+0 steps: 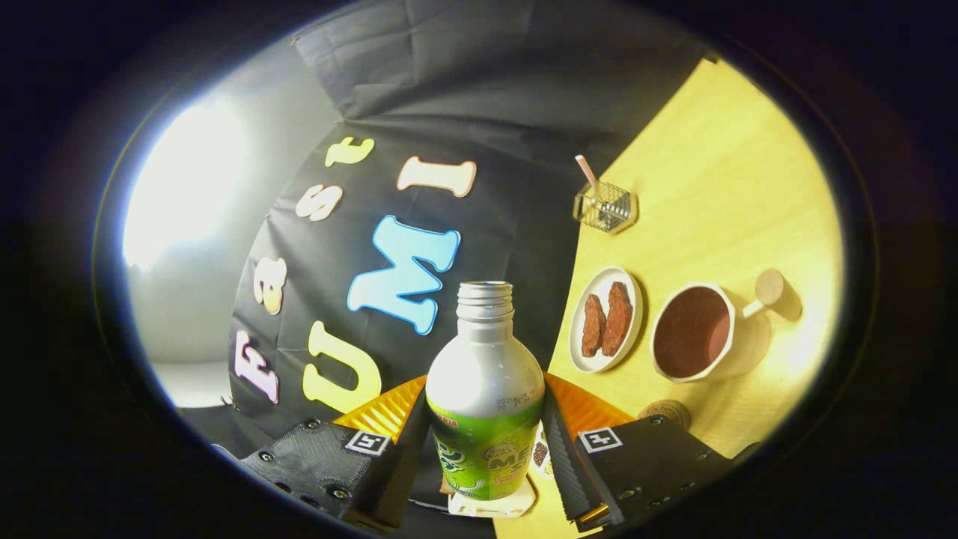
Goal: Take the bottle from table, then pour the juice into the cup, finally place the bottle on the coaster
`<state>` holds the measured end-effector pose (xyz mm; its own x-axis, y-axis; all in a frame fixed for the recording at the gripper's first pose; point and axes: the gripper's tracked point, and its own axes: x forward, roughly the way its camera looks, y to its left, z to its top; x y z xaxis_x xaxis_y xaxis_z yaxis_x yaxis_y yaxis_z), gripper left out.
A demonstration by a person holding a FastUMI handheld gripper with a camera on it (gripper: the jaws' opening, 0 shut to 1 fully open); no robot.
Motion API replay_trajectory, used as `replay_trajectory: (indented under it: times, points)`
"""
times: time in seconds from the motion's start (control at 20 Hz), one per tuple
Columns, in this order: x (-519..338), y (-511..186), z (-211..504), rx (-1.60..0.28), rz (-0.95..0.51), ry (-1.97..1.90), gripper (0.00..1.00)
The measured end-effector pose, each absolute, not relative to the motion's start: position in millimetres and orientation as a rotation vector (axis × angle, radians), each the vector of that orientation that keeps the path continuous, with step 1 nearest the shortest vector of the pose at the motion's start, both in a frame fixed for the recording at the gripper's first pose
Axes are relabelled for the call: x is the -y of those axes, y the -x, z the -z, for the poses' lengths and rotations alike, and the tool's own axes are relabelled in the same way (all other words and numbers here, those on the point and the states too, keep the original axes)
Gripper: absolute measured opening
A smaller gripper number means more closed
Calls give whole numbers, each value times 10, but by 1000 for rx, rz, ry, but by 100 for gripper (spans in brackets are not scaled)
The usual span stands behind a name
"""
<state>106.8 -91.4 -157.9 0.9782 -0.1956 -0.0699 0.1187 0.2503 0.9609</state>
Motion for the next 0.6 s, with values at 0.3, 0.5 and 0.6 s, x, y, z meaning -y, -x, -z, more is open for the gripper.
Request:
replay_trajectory:
  times: [0.3,0.5,0.6]
  points:
    - [842,-1111,1405,54,193,-1084,76]
    - [805,-1146,1257,53,186,-913,76]
    - [788,-1169,1205,46,188,-804,76]
